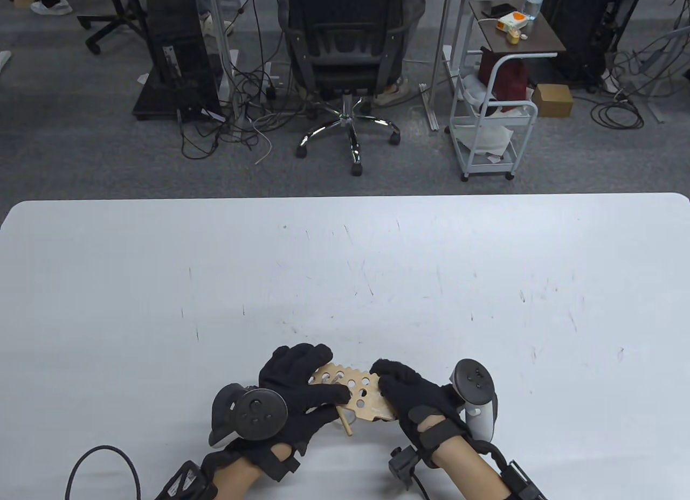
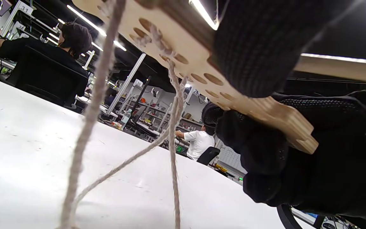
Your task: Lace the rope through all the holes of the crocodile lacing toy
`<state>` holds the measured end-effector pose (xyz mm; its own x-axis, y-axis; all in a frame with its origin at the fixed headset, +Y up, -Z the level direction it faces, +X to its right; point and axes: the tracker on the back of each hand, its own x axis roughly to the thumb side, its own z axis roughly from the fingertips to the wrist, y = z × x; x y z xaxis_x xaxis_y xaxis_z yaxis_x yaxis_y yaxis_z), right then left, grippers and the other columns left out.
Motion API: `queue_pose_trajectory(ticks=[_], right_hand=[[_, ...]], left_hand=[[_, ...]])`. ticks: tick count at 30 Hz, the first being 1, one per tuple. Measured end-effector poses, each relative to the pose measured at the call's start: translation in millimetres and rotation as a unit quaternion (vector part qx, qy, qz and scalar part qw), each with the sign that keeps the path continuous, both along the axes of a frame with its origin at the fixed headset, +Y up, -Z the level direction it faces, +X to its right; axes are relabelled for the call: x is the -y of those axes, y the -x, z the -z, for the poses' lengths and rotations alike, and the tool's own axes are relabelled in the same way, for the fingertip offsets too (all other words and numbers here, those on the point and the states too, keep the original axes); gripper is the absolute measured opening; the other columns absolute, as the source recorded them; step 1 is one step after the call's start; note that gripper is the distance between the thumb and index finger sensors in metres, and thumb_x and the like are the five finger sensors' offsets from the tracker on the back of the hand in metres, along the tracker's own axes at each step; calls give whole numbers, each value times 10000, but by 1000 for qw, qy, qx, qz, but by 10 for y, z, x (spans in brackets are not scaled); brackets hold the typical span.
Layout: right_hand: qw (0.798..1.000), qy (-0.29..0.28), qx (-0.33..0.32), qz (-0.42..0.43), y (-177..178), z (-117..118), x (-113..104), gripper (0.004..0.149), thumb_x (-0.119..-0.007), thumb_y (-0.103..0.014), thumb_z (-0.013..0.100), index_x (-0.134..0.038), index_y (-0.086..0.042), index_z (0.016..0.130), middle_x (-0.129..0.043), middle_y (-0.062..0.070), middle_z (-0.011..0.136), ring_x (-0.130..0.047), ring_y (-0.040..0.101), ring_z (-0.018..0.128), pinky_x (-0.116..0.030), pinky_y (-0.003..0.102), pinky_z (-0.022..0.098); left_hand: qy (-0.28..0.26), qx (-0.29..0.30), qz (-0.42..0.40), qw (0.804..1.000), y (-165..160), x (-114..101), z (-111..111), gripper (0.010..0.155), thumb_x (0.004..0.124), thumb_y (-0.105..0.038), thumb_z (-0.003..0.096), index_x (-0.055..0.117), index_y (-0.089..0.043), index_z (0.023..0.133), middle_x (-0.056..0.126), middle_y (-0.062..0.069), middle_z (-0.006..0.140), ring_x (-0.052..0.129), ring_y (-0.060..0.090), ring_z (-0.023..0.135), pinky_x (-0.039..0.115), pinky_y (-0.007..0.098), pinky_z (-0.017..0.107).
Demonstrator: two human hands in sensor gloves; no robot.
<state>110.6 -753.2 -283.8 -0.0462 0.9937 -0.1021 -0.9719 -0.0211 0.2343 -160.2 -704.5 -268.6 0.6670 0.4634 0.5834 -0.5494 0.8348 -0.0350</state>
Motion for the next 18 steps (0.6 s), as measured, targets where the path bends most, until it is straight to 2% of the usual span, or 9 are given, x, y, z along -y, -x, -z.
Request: queue_pose_trajectory(ticks=[18], right_hand=[[997, -44, 31, -62, -74, 46, -29, 512, -741, -308, 486, -651, -70, 930, -937, 123, 713, -1032, 271, 440, -771, 472, 417]], left_hand=[[7, -38, -41, 998, 205, -22, 92, 445, 934, -431, 387, 897, -462, 830, 692, 32, 1085, 558, 371, 1043, 350, 620, 776]])
